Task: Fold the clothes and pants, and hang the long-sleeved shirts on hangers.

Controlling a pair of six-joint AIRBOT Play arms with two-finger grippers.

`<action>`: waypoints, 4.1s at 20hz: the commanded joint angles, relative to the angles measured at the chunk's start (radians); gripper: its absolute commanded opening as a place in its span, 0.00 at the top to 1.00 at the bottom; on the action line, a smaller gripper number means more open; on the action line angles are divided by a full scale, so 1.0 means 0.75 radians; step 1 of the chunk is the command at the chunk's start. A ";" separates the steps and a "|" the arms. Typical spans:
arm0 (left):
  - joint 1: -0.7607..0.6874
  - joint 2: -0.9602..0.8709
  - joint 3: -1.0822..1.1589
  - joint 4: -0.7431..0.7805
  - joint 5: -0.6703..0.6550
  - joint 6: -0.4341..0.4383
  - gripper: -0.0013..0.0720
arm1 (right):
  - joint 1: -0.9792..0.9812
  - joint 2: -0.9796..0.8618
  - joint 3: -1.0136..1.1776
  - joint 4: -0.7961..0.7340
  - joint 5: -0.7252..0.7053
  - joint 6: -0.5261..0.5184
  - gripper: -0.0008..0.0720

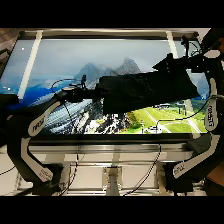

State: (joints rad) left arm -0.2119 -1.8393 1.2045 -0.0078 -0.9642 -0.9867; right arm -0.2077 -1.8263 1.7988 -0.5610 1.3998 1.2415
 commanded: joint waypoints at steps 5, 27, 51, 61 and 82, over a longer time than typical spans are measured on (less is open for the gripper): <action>0.172 0.184 0.002 0.629 -0.072 -0.221 0.96 | 0.112 -0.002 -0.001 -0.146 -0.109 0.048 0.97; 0.459 0.957 0.002 1.637 -0.458 -0.520 0.95 | 0.853 -0.312 0.000 -0.261 -0.169 0.311 0.97; -0.162 0.751 0.224 1.220 0.027 -0.711 0.96 | 0.339 0.065 0.379 -0.759 -0.260 0.539 0.97; -0.719 -0.046 0.720 0.437 1.007 -0.709 0.58 | 0.136 0.198 0.367 -0.730 0.017 0.525 0.93; -0.093 0.608 0.818 1.141 0.278 -0.543 0.96 | -0.095 0.377 -0.428 -0.375 -0.111 0.276 0.97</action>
State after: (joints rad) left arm -0.3733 -1.5135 1.8183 0.5865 -0.5735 -1.3113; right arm -0.2390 -1.6165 1.6825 -0.8688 1.3472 1.5238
